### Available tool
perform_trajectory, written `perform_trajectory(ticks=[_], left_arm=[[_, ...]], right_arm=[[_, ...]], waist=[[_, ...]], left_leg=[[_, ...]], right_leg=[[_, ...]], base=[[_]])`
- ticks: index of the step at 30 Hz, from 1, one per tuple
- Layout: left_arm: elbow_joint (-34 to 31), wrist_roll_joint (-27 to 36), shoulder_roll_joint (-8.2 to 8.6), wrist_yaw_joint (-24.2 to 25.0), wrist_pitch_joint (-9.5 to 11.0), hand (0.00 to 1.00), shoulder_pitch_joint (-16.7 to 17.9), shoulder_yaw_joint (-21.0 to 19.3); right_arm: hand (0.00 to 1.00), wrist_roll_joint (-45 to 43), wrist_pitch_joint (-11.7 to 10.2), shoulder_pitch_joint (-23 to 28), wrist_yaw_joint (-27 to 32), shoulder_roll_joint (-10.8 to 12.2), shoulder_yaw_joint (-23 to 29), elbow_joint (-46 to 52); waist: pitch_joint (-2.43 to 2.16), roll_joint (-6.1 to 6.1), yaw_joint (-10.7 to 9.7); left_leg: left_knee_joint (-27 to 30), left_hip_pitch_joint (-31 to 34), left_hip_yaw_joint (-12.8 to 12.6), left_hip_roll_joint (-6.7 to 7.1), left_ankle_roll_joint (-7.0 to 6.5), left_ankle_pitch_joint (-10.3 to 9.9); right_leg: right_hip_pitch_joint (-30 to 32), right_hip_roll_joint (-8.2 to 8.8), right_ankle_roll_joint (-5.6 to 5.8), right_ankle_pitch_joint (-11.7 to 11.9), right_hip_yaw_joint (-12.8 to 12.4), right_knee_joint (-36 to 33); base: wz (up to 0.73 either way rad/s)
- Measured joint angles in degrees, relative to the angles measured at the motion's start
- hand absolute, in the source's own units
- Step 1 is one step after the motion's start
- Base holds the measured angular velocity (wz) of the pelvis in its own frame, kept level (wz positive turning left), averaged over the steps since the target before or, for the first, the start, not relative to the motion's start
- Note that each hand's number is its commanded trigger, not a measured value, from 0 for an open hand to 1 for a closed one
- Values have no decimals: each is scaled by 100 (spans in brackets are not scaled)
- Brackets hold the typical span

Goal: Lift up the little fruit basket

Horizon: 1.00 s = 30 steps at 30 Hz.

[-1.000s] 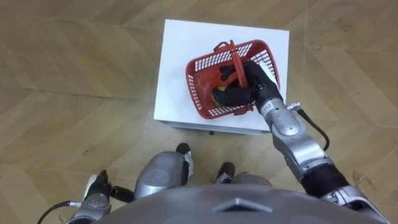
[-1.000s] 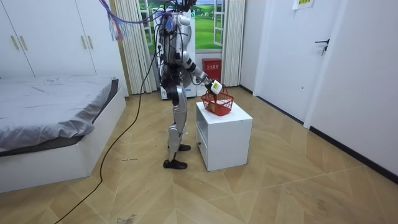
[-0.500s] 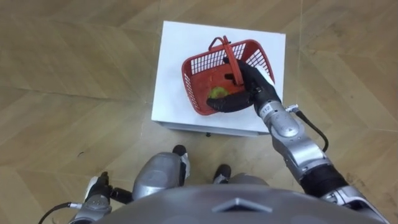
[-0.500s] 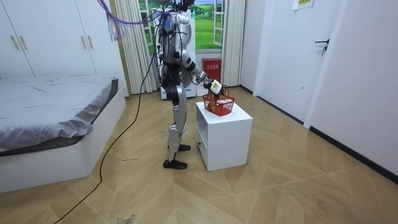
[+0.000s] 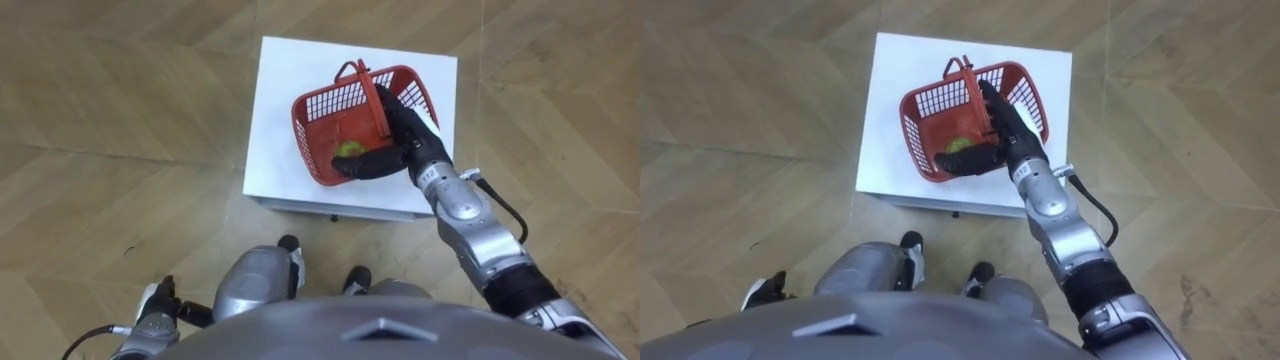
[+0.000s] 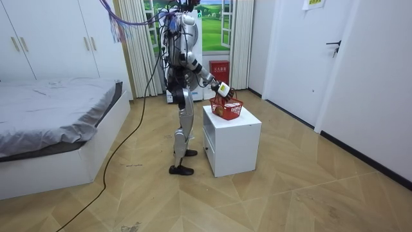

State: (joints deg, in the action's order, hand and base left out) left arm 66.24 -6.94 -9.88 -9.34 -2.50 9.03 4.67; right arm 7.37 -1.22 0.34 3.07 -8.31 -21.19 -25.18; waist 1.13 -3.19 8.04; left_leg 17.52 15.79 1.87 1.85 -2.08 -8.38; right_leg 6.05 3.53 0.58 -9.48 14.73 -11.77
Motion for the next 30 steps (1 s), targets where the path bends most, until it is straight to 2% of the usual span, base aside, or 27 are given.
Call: perform_trajectory(ticks=[6,10,16,25,30], left_arm=[[-203,-2,0,-4,-32,0,49,-5],[-234,1,-1,-7,-43,0,67,-11],[-215,6,3,-19,18,0,68,-30],[-265,2,23,-119,45,0,142,-282],[-348,6,51,-126,45,0,194,-346]], right_arm=[[0,130,-10,13,179,-16,18,226],[0,117,-10,69,382,-20,184,231],[0,103,-74,265,892,-56,623,753],[0,105,-250,411,1417,-55,869,1108],[0,82,-314,438,1897,-56,1128,1419]], waist=[[2,60,-54],[-16,107,-155],[-26,98,-205],[-91,44,-346],[-89,75,-441]], left_leg=[[0,-73,-16,1,-14,-8],[-6,-156,-58,-4,-27,-18],[-62,-270,-158,-10,-28,-18],[-326,-758,-293,-6,-26,-18],[-408,-934,-307,1,-27,-16]], right_leg=[[-80,8,6,-3,-9,10],[-148,21,20,-12,-47,9],[-174,21,21,-12,-147,-2],[-524,22,48,-29,-280,90],[-671,24,46,-28,-298,121]], base=[[0],[-4],[-9],[-8],[0]])
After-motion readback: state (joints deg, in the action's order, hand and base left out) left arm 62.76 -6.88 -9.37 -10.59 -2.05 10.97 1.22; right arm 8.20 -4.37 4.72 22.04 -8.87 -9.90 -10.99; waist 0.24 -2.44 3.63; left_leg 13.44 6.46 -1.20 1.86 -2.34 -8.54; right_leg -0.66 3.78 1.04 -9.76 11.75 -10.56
